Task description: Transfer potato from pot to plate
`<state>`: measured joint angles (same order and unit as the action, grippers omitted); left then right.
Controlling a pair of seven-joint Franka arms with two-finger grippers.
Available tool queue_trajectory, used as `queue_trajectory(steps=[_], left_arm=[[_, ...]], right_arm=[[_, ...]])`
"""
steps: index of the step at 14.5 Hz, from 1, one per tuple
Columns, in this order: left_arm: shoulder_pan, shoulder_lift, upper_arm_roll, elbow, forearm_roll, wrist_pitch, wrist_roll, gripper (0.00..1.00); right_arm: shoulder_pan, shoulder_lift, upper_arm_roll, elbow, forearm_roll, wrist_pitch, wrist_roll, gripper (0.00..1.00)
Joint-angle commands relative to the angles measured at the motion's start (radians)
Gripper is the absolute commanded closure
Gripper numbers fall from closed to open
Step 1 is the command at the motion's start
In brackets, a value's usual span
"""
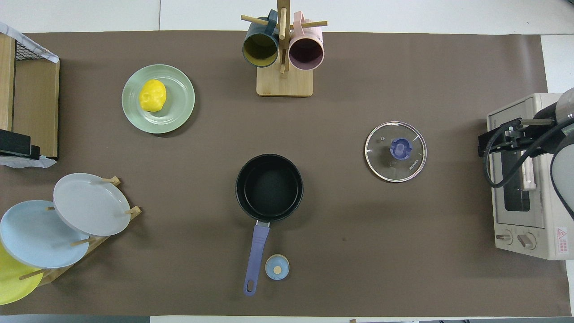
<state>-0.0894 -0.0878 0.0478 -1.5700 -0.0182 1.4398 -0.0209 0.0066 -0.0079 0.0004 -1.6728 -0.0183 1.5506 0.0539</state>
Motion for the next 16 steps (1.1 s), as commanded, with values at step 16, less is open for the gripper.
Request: queue_trajectory(steps=[16], left_arm=[[0.003, 0.057, -0.052, 0.015, 0.015, 0.022, 0.004, 0.0]], right_arm=[[-0.016, -0.017, 0.007, -0.015, 0.011, 0.019, -0.009, 0.0]])
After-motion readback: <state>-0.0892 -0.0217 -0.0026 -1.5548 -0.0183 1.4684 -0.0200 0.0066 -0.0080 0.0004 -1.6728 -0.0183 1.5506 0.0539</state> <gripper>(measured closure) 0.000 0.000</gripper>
